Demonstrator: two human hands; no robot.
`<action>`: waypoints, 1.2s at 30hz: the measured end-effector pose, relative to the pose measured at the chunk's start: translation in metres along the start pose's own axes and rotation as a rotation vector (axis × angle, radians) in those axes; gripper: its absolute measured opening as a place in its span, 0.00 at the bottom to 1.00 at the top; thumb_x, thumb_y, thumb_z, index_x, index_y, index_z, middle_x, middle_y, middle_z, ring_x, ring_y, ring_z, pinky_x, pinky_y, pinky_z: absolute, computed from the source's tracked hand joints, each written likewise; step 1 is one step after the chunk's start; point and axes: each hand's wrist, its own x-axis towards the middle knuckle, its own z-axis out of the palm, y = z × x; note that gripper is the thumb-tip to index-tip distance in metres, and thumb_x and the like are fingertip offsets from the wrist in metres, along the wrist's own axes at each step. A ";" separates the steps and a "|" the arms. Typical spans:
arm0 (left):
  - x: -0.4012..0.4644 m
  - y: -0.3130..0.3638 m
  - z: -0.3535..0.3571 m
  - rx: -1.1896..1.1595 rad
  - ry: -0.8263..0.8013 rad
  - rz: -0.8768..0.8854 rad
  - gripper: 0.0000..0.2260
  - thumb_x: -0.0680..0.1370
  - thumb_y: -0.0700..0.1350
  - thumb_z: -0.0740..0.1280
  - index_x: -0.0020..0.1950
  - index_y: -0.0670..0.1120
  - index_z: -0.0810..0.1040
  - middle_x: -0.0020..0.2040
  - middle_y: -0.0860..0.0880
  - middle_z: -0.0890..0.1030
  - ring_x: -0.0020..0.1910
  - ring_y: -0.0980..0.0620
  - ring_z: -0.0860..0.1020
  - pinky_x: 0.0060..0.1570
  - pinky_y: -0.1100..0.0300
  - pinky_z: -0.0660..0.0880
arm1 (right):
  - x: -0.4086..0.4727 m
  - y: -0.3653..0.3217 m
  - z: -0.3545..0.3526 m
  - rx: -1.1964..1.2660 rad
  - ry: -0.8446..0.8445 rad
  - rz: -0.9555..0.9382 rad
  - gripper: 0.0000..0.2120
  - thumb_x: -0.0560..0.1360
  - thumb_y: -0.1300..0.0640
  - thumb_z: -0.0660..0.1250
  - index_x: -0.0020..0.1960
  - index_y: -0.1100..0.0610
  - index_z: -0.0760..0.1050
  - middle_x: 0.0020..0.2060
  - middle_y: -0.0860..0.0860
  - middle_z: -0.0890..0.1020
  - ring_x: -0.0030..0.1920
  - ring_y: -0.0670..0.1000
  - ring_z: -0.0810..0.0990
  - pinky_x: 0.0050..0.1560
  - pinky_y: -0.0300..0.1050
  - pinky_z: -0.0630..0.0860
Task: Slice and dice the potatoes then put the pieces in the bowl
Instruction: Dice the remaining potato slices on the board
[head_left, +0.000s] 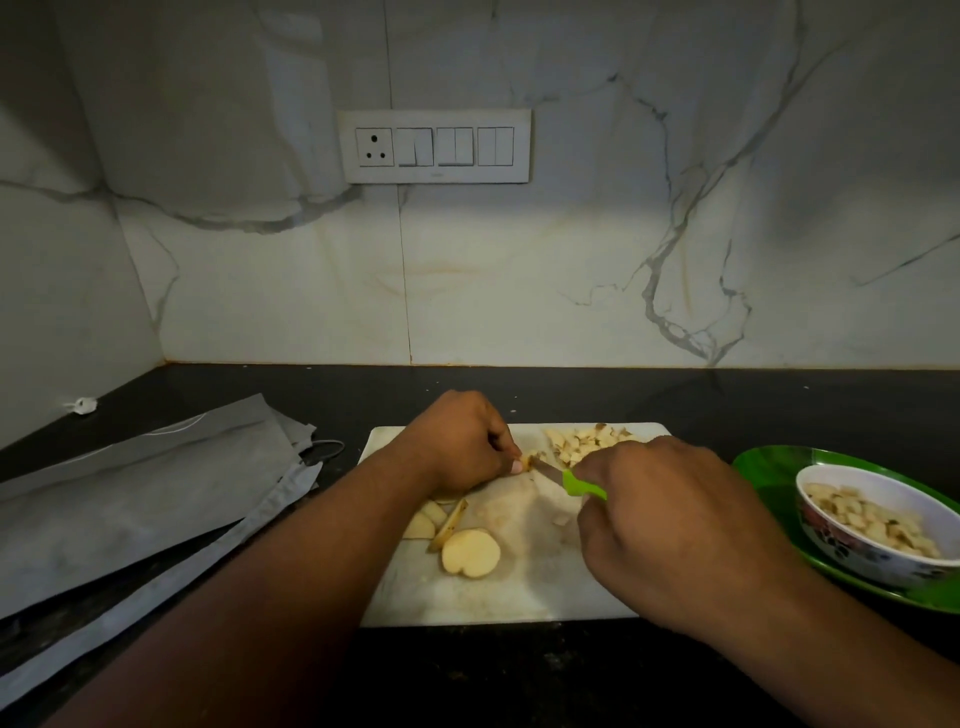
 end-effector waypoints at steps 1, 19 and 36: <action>0.000 0.000 0.000 -0.005 -0.003 0.000 0.04 0.76 0.47 0.78 0.51 0.50 0.89 0.46 0.58 0.87 0.47 0.60 0.83 0.58 0.58 0.81 | -0.004 0.000 -0.006 -0.003 -0.012 -0.005 0.15 0.77 0.45 0.58 0.56 0.48 0.79 0.42 0.45 0.80 0.41 0.46 0.77 0.41 0.39 0.75; 0.002 -0.003 -0.004 -0.002 -0.028 -0.001 0.05 0.77 0.45 0.77 0.51 0.50 0.89 0.46 0.58 0.87 0.46 0.59 0.84 0.56 0.57 0.82 | 0.013 -0.006 0.024 0.072 -0.049 0.028 0.17 0.80 0.48 0.58 0.67 0.47 0.73 0.53 0.45 0.81 0.50 0.46 0.79 0.52 0.41 0.76; -0.003 -0.006 -0.006 -0.008 -0.014 0.039 0.04 0.76 0.46 0.78 0.50 0.51 0.89 0.44 0.59 0.86 0.46 0.60 0.83 0.56 0.59 0.82 | -0.013 -0.014 0.012 0.054 0.067 0.128 0.20 0.81 0.47 0.55 0.71 0.43 0.70 0.54 0.44 0.83 0.52 0.47 0.81 0.53 0.42 0.76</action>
